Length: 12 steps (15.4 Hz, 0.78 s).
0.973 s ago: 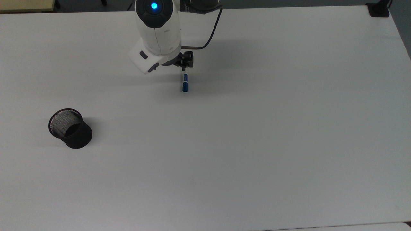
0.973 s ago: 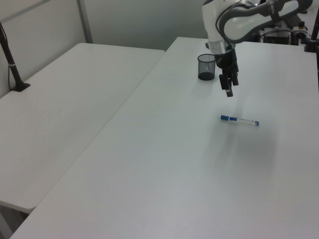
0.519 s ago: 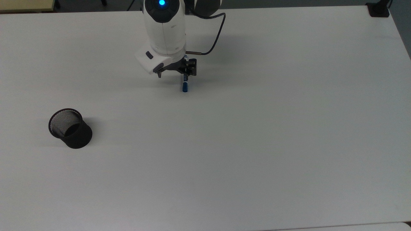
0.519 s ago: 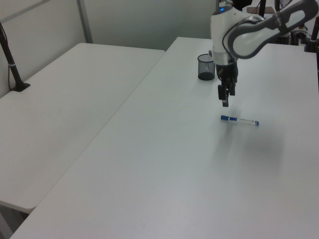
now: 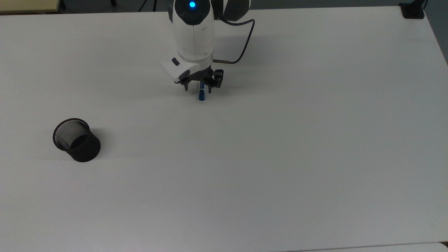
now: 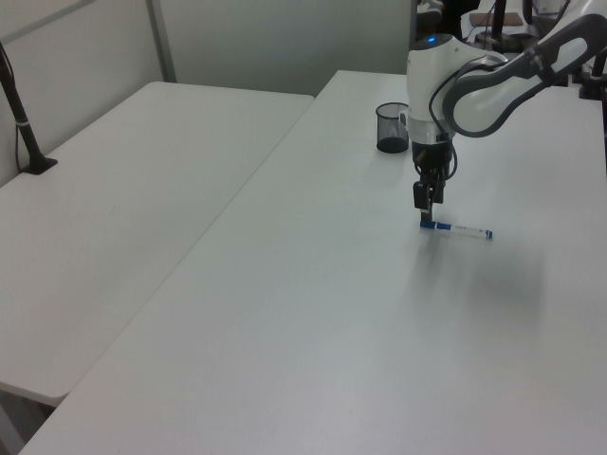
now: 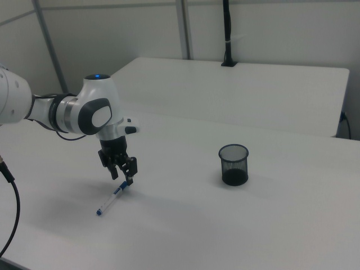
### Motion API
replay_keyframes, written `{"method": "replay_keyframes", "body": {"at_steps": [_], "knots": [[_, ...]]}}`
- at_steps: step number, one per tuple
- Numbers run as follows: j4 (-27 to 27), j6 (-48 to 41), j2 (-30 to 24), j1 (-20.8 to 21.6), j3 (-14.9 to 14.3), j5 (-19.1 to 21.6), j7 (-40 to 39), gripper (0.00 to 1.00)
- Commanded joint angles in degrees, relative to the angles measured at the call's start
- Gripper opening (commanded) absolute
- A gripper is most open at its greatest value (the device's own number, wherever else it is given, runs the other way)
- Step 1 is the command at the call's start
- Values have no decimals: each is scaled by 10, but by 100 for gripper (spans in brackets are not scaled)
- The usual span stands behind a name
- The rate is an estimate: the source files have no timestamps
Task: Insert the marker
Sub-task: 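Move the gripper over the blue-capped white marker and lower it, then close the gripper on the marker near its blue cap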
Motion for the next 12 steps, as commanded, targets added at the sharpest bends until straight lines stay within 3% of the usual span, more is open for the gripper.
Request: {"method": "replay_keyframes", "body": {"at_steps": [1,12], "knots": [[-14,35,1,6,-4,-5,20,57],[-7,44,27,13,-4,-5,34,53]]}}
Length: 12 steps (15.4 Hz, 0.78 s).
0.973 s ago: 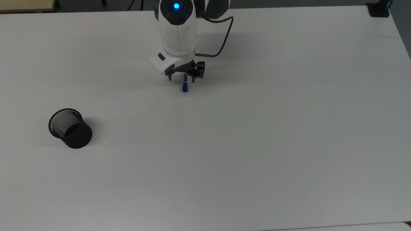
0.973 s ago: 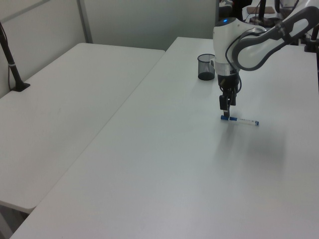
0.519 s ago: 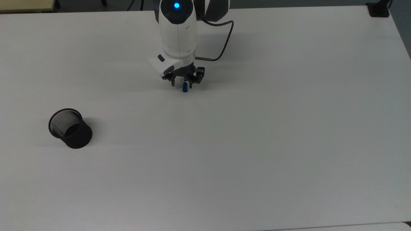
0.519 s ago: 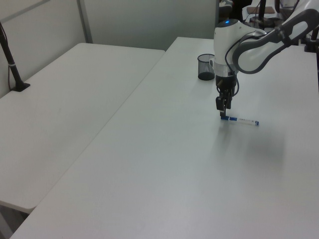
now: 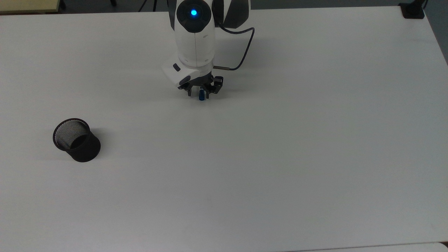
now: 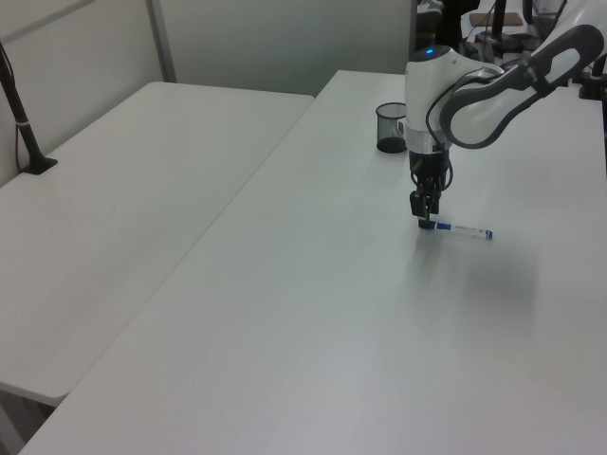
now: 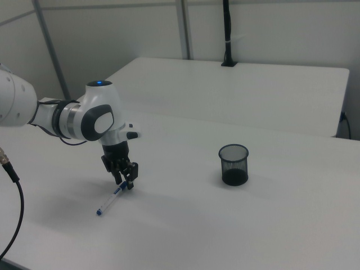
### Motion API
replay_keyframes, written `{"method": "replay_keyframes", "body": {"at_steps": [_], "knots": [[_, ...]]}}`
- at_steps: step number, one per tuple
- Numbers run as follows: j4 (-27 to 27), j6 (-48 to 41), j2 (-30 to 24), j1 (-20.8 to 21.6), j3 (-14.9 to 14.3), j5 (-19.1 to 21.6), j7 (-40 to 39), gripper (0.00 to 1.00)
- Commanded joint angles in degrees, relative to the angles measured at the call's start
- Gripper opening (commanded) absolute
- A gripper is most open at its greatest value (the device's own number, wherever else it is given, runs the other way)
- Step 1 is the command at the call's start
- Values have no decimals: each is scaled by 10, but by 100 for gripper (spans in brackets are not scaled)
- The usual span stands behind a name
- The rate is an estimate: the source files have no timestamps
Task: Insert the marker
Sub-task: 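Close the gripper on the marker near its blue cap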
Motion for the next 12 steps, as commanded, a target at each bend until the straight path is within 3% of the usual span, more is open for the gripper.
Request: {"method": "replay_keyframes", "body": {"at_steps": [1,7,12], "knots": [[2,14,9,13,-4,-5,23,51],[5,12,9,13,-4,-5,24,24],[5,12,10,14,-4,-6,33,12]]}}
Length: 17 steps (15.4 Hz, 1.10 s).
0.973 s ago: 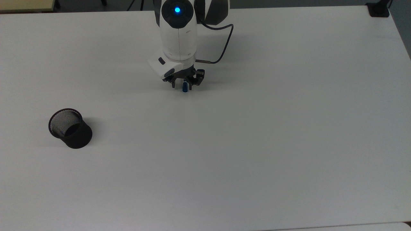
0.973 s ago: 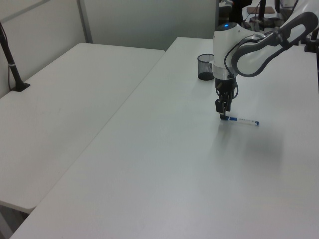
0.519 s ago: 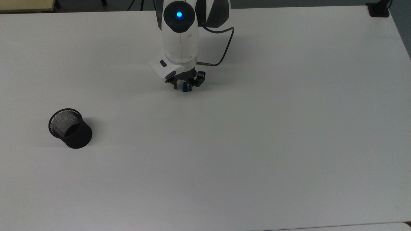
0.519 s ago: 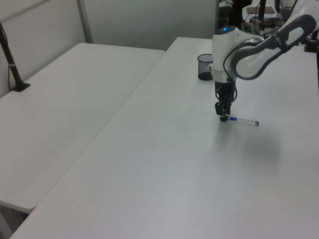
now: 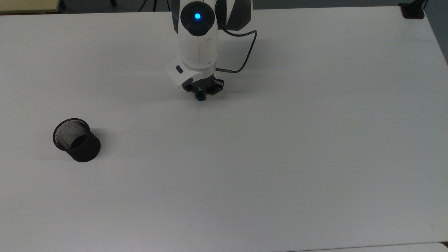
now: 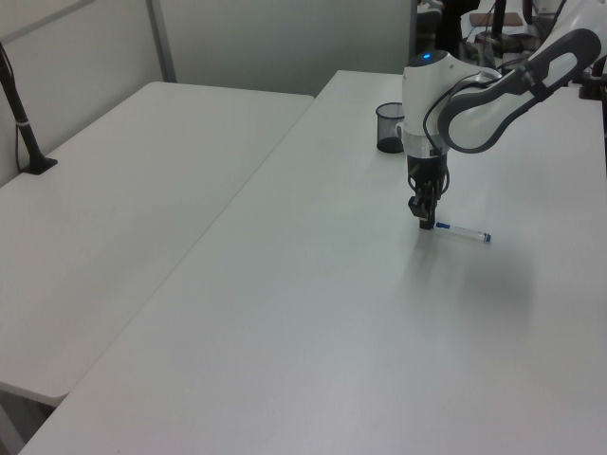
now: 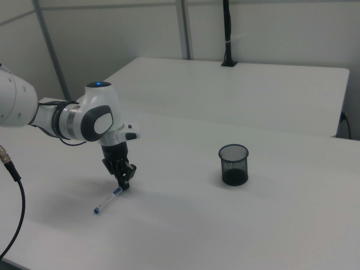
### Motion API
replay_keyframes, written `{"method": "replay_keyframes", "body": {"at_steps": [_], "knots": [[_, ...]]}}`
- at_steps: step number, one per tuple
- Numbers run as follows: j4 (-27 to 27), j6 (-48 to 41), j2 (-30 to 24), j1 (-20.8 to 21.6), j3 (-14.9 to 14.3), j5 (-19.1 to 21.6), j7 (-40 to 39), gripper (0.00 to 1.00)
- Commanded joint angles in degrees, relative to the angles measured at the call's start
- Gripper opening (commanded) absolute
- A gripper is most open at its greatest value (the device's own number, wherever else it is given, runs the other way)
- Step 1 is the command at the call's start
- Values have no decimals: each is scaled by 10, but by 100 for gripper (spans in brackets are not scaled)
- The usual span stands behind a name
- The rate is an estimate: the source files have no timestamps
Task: Insert the marker
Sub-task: 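Close the gripper on the marker near its blue cap, then lift the marker and carry it toward the black mesh cup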
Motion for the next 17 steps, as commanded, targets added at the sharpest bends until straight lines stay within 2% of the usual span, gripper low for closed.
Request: {"method": "replay_keyframes", "body": {"at_steps": [1,7,11,14,17], "knots": [[1,10,2,8,-4,-6,17,12],[12,-8,-1,7,-4,-6,14,7],[89,-110,-4,-6,-8,-6,8,7],[125,-115,-6,-14,-11,-3,9,7],[169,-106,-5,-45,-11,-3,10,7]]}}
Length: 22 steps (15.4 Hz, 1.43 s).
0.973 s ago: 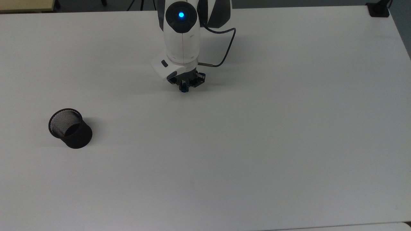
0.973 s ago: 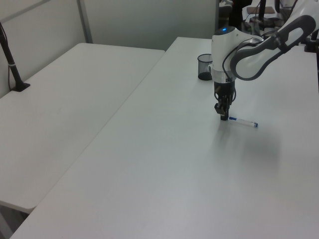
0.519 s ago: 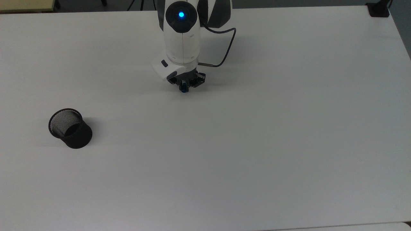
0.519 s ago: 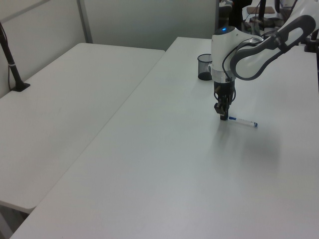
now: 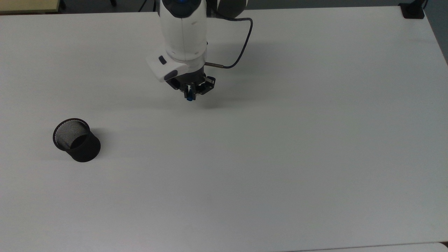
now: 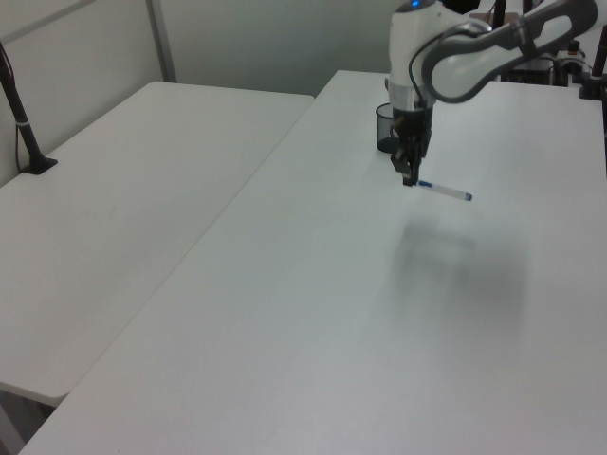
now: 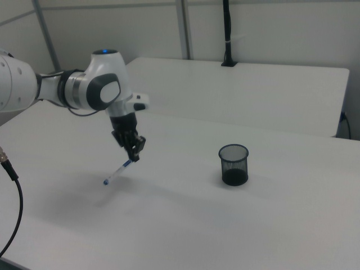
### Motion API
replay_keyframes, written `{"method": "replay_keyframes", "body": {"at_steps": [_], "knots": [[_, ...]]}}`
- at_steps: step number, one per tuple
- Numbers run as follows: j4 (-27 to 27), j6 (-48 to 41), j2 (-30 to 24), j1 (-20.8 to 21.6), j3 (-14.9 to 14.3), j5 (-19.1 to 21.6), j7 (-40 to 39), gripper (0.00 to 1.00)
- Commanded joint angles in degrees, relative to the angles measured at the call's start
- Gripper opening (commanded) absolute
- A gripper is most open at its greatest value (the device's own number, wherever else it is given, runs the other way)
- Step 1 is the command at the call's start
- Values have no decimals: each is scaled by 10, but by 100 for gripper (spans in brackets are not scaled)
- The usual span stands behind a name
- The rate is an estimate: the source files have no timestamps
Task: Insert the marker
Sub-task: 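Lift the marker and carry it toward the black mesh cup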
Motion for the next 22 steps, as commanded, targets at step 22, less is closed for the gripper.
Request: {"method": "replay_keyframes", "body": {"at_steps": [22], "knots": [[100,470,86,-178,-45,-155,107,13]]}}
